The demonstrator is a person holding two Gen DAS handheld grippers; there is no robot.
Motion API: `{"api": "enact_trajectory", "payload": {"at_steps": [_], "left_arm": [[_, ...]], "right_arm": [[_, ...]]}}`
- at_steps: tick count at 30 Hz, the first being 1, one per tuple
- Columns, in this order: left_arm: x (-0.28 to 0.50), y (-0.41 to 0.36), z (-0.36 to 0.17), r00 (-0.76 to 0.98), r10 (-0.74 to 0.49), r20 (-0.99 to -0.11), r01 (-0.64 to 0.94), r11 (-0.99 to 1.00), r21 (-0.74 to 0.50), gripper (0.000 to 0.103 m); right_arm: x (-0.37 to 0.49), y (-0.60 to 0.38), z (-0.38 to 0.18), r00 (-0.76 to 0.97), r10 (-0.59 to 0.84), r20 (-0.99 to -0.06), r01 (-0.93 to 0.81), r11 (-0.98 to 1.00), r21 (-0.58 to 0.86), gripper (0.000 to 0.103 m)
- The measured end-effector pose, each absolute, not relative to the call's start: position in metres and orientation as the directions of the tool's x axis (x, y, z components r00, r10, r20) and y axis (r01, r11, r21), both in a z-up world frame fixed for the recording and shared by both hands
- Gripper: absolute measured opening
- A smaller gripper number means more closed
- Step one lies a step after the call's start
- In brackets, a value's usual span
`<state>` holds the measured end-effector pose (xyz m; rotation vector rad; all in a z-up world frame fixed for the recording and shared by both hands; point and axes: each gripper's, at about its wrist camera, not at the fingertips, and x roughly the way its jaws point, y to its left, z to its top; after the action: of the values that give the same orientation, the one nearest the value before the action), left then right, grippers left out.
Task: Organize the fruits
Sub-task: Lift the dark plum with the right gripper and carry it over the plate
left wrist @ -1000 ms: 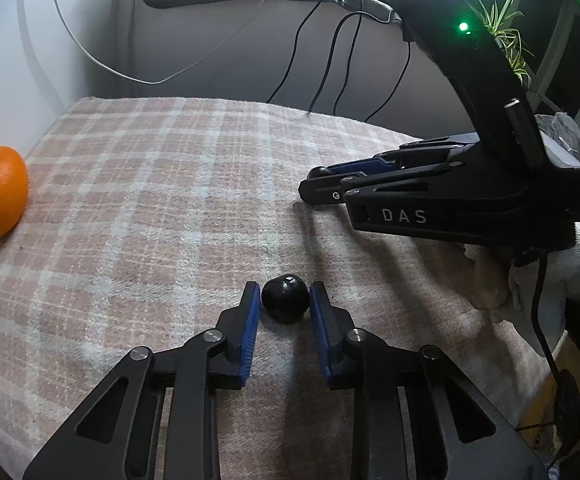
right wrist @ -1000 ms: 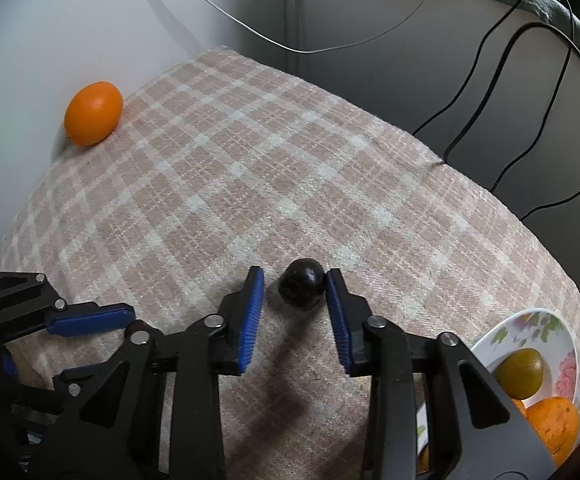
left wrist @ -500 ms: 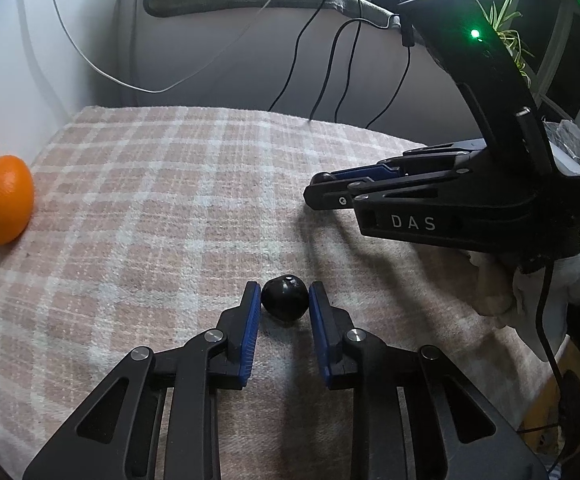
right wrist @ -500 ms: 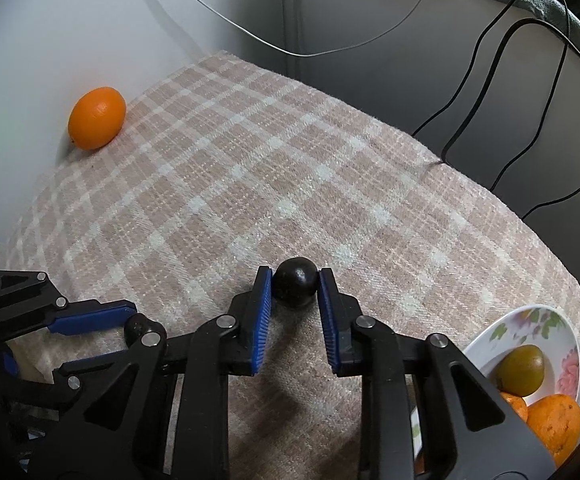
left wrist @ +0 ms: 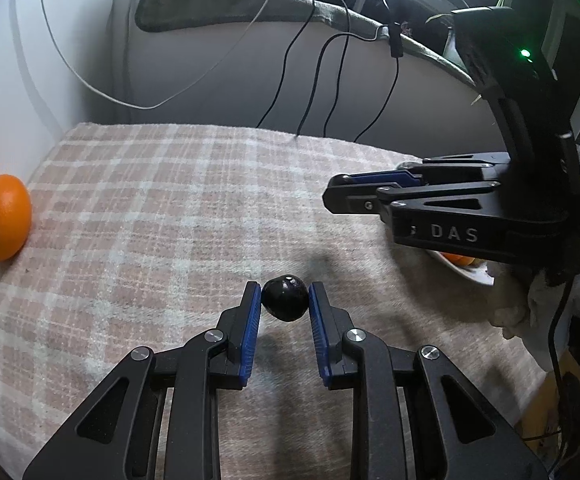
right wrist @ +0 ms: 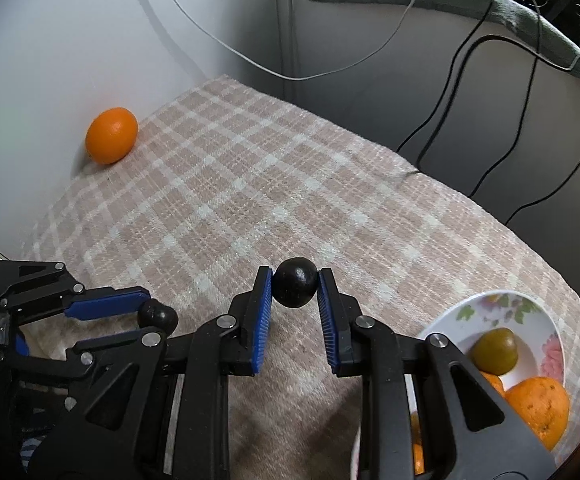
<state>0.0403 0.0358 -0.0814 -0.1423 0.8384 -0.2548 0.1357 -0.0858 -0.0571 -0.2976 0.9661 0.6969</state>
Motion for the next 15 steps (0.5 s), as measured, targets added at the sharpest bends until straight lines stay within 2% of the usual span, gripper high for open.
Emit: {"api": "enact_trajectory", "payload": {"at_steps": [15], "left_arm": [[0.057,-0.002,-0.068,0.643,-0.336,-0.689,0.236,0.942,-0.238,0.023]], "right_arm": [[0.135,-0.154,-0.028,0.455,0.406,-0.793,-0.599,0.798,0.064,0.024]]}}
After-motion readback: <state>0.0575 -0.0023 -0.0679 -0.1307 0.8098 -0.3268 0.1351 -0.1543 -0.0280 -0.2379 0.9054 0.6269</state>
